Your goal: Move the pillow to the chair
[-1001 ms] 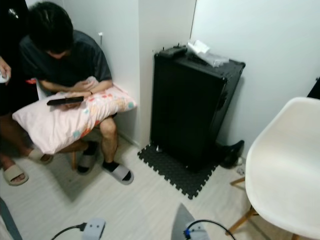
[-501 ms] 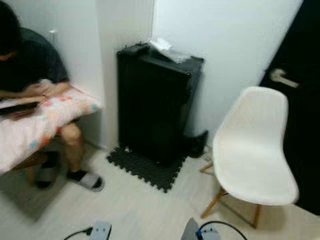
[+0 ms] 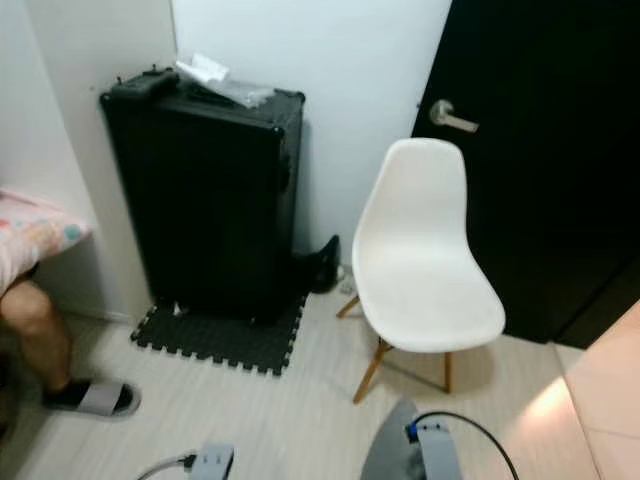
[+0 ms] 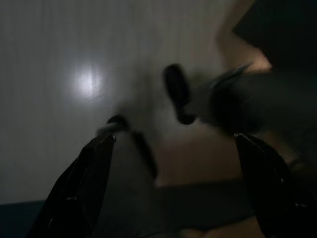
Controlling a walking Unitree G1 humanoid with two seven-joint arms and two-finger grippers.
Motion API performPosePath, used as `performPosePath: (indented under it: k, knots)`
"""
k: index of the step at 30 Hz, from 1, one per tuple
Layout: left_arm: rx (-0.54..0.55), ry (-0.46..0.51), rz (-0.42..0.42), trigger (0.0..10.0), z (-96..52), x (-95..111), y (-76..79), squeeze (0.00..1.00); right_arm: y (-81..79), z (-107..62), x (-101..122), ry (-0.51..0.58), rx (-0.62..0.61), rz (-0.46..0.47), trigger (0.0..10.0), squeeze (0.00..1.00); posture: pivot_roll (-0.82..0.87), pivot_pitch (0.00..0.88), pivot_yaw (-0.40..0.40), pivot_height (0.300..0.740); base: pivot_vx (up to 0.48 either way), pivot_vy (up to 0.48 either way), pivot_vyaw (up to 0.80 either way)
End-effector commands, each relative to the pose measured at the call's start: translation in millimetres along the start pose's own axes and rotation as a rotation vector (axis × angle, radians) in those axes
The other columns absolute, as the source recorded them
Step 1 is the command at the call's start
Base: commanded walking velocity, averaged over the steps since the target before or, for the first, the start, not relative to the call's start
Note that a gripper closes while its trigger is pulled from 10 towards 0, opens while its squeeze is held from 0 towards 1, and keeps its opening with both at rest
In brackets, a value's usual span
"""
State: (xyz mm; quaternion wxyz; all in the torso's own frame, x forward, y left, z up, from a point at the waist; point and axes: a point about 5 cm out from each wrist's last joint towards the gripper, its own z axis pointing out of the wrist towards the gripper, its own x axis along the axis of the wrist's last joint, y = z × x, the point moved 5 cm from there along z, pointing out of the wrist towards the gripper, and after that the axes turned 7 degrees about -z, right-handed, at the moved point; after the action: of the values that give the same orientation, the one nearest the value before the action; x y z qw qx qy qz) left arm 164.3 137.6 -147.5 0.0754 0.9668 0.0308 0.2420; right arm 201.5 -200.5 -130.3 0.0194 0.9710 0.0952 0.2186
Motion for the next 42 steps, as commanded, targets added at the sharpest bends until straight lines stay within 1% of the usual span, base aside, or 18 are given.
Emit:
performPosePath:
  k: [1,5,8,11,15,18,25,27,30,32,34,35,36,37,38,39,40,42]
  knots:
    - [0.000,0.025,0.002,10.0,0.2,11,-6.0,0.00,-3.4,0.5,-2,0.005,-0.008,0.049,10.0,0.00,0.05,0.000,-0.008,0.740,0.000,0.000,-0.75]
    - [-0.046,-0.012,0.214,10.0,-1.1,14,-11.6,0.00,-25.3,2.8,-2,0.022,0.020,0.149,10.0,0.00,0.05,0.000,0.090,0.740,0.000,0.000,-0.75]
    - [-0.055,-0.017,0.271,10.0,-1.9,18,-16.5,0.00,-41.0,3.5,-8,0.013,0.049,0.170,10.0,0.00,0.05,0.000,0.122,0.740,0.000,0.000,-0.75]
    - [-0.055,-0.011,0.284,10.0,-1.8,23,-18.4,0.00,-46.1,3.6,-11,0.007,0.055,0.183,10.0,0.00,0.04,0.000,0.125,0.740,0.000,0.000,-0.75]
    - [-0.048,0.007,0.279,10.0,-0.7,35,-18.9,0.00,-43.0,3.2,-15,0.004,0.044,0.207,10.0,0.00,0.04,0.000,0.110,0.740,0.000,0.000,-0.75]
    - [-0.052,0.009,0.277,10.0,-0.8,33,-17.4,0.00,-41.3,3.1,-16,0.003,0.044,0.200,10.0,0.00,0.04,0.000,0.097,0.740,0.000,0.000,-0.75]
    - [-0.082,0.008,0.242,10.0,1.2,23,0.0,0.00,-35.9,2.8,-11,0.016,0.050,0.159,10.0,0.00,0.05,0.000,0.051,0.740,0.000,0.000,-0.75]
    - [-0.067,0.029,0.167,10.0,1.7,24,1.8,0.00,-33.9,2.8,2,0.063,0.061,0.146,10.0,0.00,0.06,0.000,0.030,0.740,0.000,0.000,-0.75]
    - [-0.060,0.038,0.141,10.0,1.8,25,2.2,0.00,-33.8,2.7,14,0.098,0.070,0.141,10.0,0.00,0.07,0.000,0.021,0.740,0.000,0.000,-0.75]
    - [-0.046,0.048,0.118,10.0,2.0,27,0.6,0.00,-36.2,1.7,33,0.163,0.096,0.141,10.0,0.00,0.07,0.000,0.011,0.740,0.000,0.000,-0.57]
    - [-0.024,0.068,0.083,10.0,1.9,32,-3.2,0.00,-47.1,-4.1,76,0.304,0.187,0.148,10.0,0.00,0.08,0.000,-0.004,0.740,0.000,0.000,0.00]
    - [-0.019,0.075,0.067,10.0,1.8,33,-4.3,0.00,-51.6,-7.2,90,0.350,0.224,0.147,10.0,0.00,0.08,0.000,-0.007,0.740,0.000,0.000,0.00]
    - [-0.004,0.091,0.053,10.0,1.4,36,-7.0,0.00,-62.1,-16.8,123,0.461,0.302,0.118,10.0,0.00,0.09,0.000,-0.018,0.740,0.000,0.000,0.00]
    - [-0.004,0.091,0.053,10.0,1.4,36,-7.0,0.00,-62.1,-16.8,123,0.461,0.302,0.118,10.0,0.00,0.09,0.000,-0.018,0.740,0.000,0.000,0.00]
    - [0.005,0.108,0.020,10.0,1.0,38,-9.3,0.00,-71.5,-27.9,152,0.557,0.362,0.075,10.0,0.00,0.10,0.000,-0.026,0.740,0.000,0.000,0.00]
    - [0.015,0.119,0.010,10.0,0.6,40,-11.3,0.00,-76.0,-36.0,171,0.618,0.397,0.066,10.0,0.00,0.11,0.000,-0.033,0.740,0.000,0.000,0.00]
    - [0.015,0.119,0.010,10.0,0.6,40,-11.3,0.00,-76.0,-36.0,171,0.618,0.397,0.066,10.0,0.00,0.11,0.000,-0.033,0.740,0.000,0.000,0.00]
    - [0.031,0.134,-0.012,10.0,0.0,42,-14.8,0.00,-83.0,-51.5,200,0.717,0.454,0.051,10.0,0.00,0.12,0.000,-0.041,0.740,0.131,0.000,0.00]
